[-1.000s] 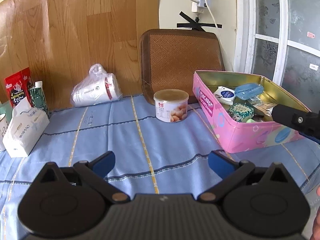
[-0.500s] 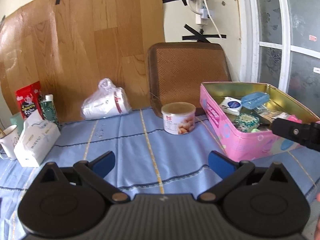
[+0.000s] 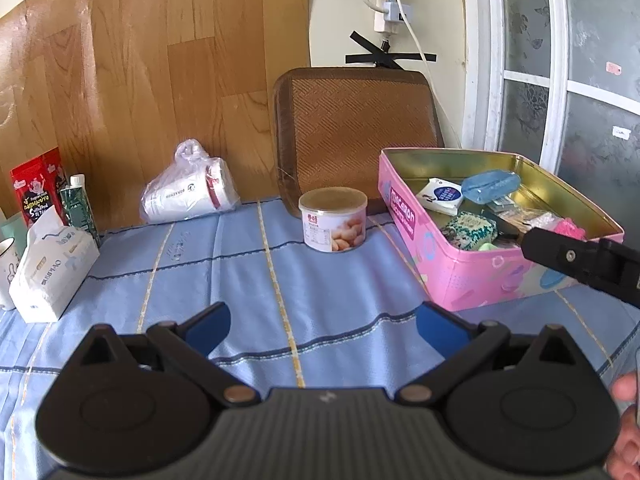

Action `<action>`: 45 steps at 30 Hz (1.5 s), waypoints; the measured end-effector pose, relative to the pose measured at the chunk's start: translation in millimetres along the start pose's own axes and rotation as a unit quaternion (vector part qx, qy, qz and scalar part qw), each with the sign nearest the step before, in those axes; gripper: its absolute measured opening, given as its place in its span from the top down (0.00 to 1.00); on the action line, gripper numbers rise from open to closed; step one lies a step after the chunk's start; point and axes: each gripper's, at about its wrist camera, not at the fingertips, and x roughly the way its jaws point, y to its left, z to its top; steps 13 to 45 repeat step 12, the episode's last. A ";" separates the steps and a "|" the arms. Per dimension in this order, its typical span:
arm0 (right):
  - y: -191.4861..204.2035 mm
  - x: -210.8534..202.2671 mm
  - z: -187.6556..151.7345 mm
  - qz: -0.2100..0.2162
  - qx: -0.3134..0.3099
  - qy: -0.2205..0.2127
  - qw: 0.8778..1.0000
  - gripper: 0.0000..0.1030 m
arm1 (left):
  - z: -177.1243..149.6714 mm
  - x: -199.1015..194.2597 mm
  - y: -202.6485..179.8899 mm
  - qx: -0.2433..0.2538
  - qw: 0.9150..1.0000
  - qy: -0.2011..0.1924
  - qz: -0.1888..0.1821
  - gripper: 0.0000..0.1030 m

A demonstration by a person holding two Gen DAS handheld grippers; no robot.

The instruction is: Organize soft objects

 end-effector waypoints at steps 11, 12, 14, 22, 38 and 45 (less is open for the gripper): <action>-2.4 -0.1 -0.2 -0.001 0.001 0.000 1.000 0.00 | -3.0 -0.3 -4.3 0.005 1.000 -0.002 -0.024 0.00; -2.6 0.1 0.0 -0.001 0.001 0.000 1.000 0.00 | -3.1 0.2 -5.4 0.008 1.000 -0.003 -0.023 0.00; -2.6 0.1 0.0 -0.001 0.001 0.000 1.000 0.00 | -3.1 0.2 -5.4 0.008 1.000 -0.003 -0.023 0.00; -2.6 0.1 0.0 -0.001 0.001 0.000 1.000 0.00 | -3.1 0.2 -5.4 0.008 1.000 -0.003 -0.023 0.00; -2.6 0.1 0.0 -0.001 0.001 0.000 1.000 0.00 | -3.1 0.2 -5.4 0.008 1.000 -0.003 -0.023 0.00; -2.6 0.1 0.0 -0.001 0.001 0.000 1.000 0.00 | -3.1 0.2 -5.4 0.008 1.000 -0.003 -0.023 0.00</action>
